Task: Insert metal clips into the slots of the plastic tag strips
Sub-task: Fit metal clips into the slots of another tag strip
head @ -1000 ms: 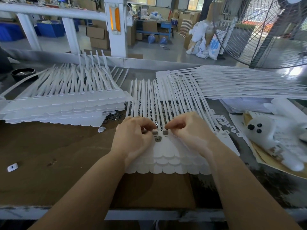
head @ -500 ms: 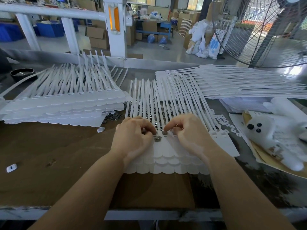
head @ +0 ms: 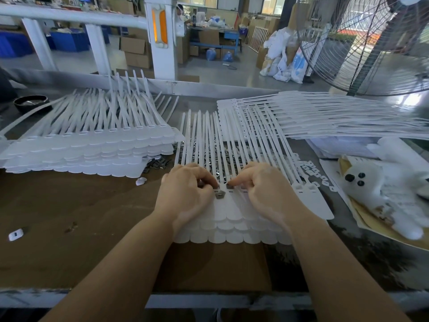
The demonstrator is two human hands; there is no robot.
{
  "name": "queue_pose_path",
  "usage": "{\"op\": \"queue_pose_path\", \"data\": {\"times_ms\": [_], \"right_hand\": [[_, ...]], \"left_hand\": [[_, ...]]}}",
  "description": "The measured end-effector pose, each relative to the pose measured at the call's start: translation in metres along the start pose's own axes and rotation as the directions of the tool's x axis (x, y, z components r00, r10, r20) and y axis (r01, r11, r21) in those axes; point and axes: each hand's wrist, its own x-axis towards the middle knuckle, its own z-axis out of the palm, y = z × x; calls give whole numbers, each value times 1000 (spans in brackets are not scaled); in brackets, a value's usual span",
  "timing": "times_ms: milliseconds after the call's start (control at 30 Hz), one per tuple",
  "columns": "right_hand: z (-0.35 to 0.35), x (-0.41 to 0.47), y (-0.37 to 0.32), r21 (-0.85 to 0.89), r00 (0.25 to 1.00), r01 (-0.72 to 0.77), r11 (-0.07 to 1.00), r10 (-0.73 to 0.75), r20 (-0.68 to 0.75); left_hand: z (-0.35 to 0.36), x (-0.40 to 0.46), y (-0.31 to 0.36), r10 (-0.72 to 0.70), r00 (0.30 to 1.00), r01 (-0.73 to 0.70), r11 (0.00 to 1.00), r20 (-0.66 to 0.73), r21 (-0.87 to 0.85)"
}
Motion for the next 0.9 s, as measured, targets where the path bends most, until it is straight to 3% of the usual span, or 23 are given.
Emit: {"op": "queue_pose_path", "data": {"times_ms": [167,300,533,700,900], "right_hand": [[3,1,1,63,999,-9,998,12,-49],[3,7,1,120,999,-41,992,41,8],[-2,23,-7,-1,978,-142,990,140,155],[-8,28,-11,12,945,-195,981,185,270],[-16,33,-14,-68,916,-208,976,218,337]], "left_hand": [[0,0,0,0,1000,0,1000,2,3],[-1,-1,0,-5,1000,5,1000,4,-16],[-1,0,2,-25,1000,25,999,10,-21],[-1,0,2,-27,1000,27,999,12,-26],[-1,0,1,-24,1000,25,999,15,-32]]}}
